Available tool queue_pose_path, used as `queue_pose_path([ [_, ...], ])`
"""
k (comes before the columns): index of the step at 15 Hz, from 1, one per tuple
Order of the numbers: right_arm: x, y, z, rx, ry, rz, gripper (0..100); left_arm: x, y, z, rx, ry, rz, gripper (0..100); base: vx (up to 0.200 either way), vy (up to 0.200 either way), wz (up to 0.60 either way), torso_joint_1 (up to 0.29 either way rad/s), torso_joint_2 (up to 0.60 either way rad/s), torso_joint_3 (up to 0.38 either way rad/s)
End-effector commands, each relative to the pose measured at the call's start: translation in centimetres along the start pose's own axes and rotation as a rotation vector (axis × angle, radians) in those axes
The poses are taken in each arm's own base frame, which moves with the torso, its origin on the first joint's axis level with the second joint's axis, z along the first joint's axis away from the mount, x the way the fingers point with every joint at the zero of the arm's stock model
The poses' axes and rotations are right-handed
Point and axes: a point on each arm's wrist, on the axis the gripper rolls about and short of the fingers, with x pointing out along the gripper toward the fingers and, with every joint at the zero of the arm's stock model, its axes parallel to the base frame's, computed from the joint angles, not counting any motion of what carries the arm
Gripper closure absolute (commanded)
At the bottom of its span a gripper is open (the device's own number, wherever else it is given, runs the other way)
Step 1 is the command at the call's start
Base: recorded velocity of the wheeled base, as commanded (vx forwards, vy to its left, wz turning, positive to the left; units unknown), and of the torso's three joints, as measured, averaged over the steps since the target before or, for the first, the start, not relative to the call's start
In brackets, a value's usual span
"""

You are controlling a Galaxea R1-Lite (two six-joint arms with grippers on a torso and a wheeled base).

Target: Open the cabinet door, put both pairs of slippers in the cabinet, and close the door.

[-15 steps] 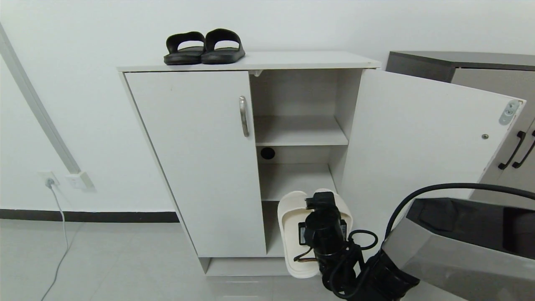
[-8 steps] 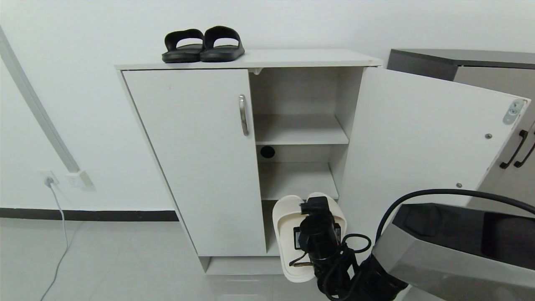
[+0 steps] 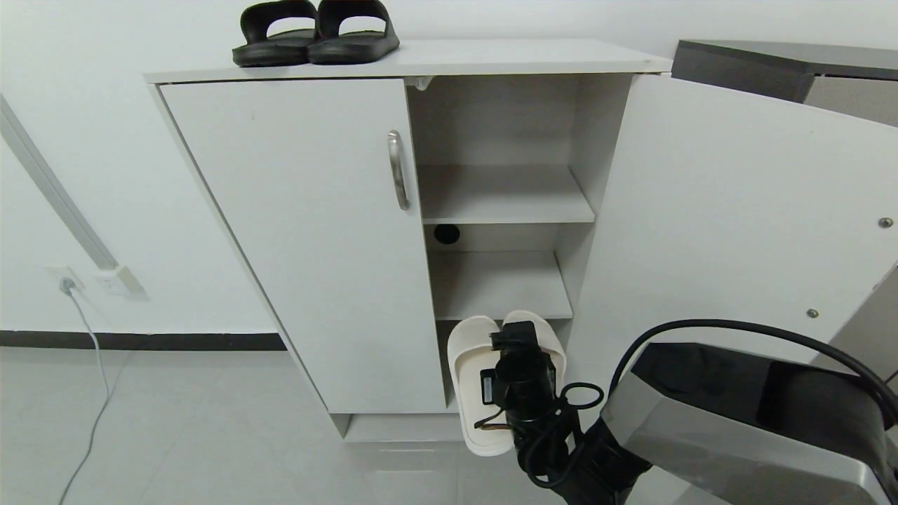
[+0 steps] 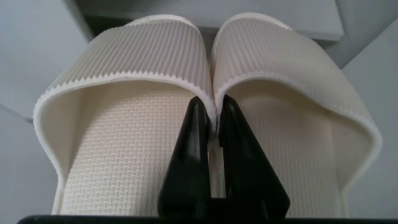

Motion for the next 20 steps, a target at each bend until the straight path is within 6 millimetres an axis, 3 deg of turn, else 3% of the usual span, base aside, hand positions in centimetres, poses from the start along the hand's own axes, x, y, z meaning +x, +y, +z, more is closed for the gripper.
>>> queue_pose_path([
  [1, 0.0, -0.2, -0.6, -0.018, -0.007, -0.005, 100, 0.0, 0.0, 0.0, 0.0, 0.001, 0.0, 100, 0.0, 0.0, 0.0, 0.0, 0.0, 0.0],
  [3, 0.8, -0.7, -1.3, -0.04, -0.109, -0.013, 100, 0.0, 0.0, 0.0, -0.002, 0.001, 0.0, 100, 0.0, 0.0, 0.0, 0.0, 0.0, 0.0],
  [18, 1.0, -1.1, -1.8, -0.049, -0.104, -0.023, 100, 0.0, 0.0, 0.0, -0.002, 0.001, 0.0, 100, 0.0, 0.0, 0.0, 0.0, 0.0, 0.0],
  [20, 1.1, -1.1, -1.8, -0.049, -0.104, -0.024, 100, 0.0, 0.0, 0.0, -0.002, 0.001, 0.0, 100, 0.2, 0.0, 0.0, 0.005, 0.0, -0.002],
])
